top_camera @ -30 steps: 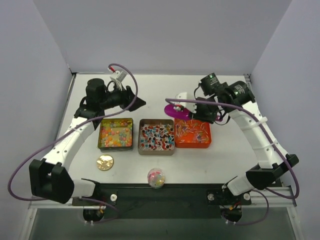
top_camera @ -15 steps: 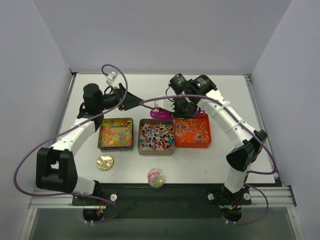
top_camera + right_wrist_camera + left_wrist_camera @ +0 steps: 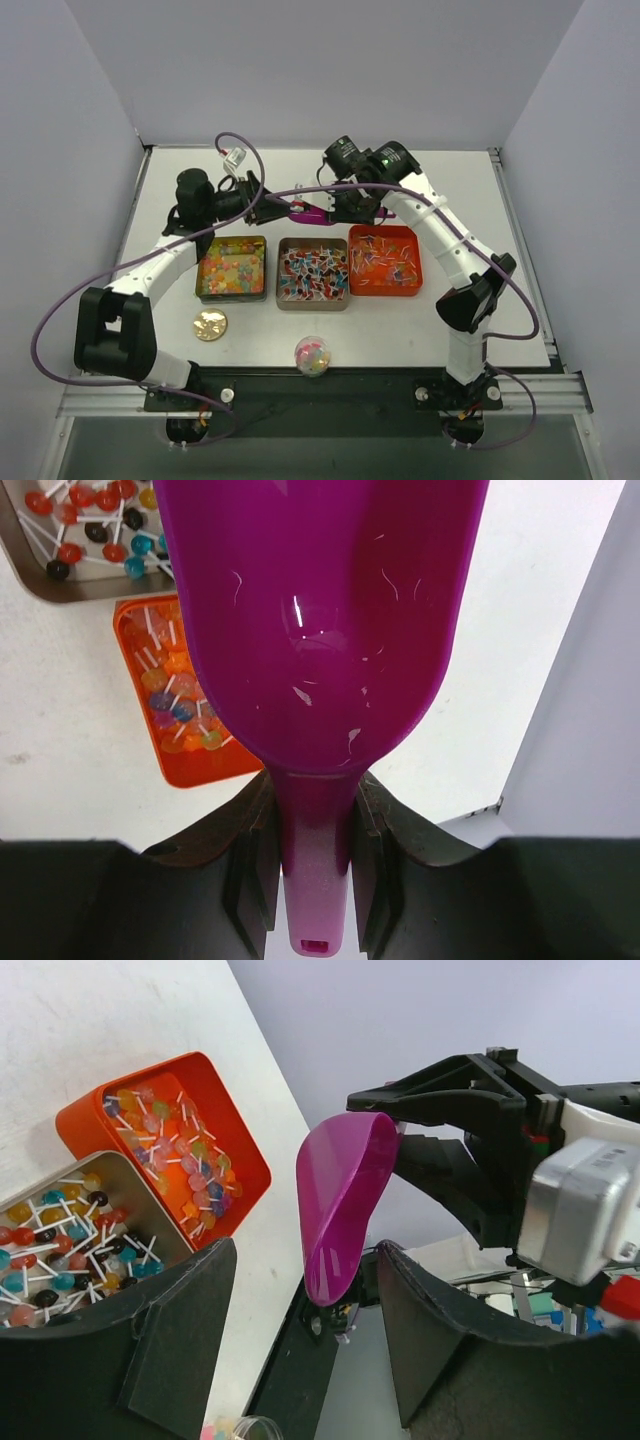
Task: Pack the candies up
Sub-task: Adjust the spatula.
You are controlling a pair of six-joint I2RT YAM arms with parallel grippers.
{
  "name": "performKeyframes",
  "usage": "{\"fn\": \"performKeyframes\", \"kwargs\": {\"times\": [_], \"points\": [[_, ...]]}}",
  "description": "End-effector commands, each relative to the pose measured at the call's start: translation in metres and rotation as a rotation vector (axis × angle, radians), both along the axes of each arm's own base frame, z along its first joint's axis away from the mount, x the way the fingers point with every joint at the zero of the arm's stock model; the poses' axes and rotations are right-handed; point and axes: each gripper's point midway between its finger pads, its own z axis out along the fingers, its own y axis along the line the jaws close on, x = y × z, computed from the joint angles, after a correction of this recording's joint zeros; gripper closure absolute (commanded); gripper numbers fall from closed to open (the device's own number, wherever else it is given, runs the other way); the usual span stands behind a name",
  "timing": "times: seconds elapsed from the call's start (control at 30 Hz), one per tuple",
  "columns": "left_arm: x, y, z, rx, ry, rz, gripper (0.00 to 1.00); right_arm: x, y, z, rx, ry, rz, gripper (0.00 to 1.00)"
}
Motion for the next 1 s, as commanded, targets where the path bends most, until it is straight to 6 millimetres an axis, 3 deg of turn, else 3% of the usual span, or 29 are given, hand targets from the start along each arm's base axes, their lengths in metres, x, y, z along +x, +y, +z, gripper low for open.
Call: {"fn": "performKeyframes", "kwargs": {"times": [0.0,0.17,0.2,0.3,0.33,0.37,0.43,0.47,0.57,0.73,0.97], "points": [[0.004,-0.004,0.002,0.015,-0.044,-0.011,0.35,0.005,0.021,0.013,0.025,-0.049,0.005,1.0],[0.004,-0.001,-0.014,0.009,0.014,-0.014,0.58,-0.006,0.04,0.027,0.099,-0.059,0.07,1.0],[0.005,-0.001,-0.013,0.005,-0.002,-0.015,0.72,-0.009,0.041,0.026,0.102,-0.052,0.079,1.0],[-0.001,-0.002,-0.015,-0.024,-0.006,-0.062,0.96,-0.022,0.04,0.033,0.144,-0.031,0.12,1.0],[-0.001,-0.002,-0.01,-0.039,-0.032,-0.071,1.0,-0.028,0.037,0.025,0.134,-0.005,0.131,1.0],[-0.003,-0.001,-0.015,-0.058,0.015,-0.086,1.0,-0.034,0.036,0.032,0.174,-0.003,0.143,1.0],[-0.002,0.0,-0.013,-0.075,-0.001,-0.094,1.0,-0.04,0.026,0.023,0.185,0.037,0.13,0.84],[-0.001,0.001,-0.014,-0.078,0.003,-0.097,1.0,-0.045,0.026,0.03,0.244,0.045,0.129,0.7],[0.001,0.0,-0.014,-0.08,0.009,-0.099,1.0,-0.045,0.012,0.029,0.308,0.056,0.096,0.57],[0.005,0.0,-0.014,-0.082,0.016,-0.092,1.0,-0.041,0.002,0.024,0.318,0.044,0.083,0.57],[0.003,0.0,-0.019,-0.072,0.043,-0.088,1.0,-0.037,0.016,0.024,0.374,0.041,0.123,0.57]]}}
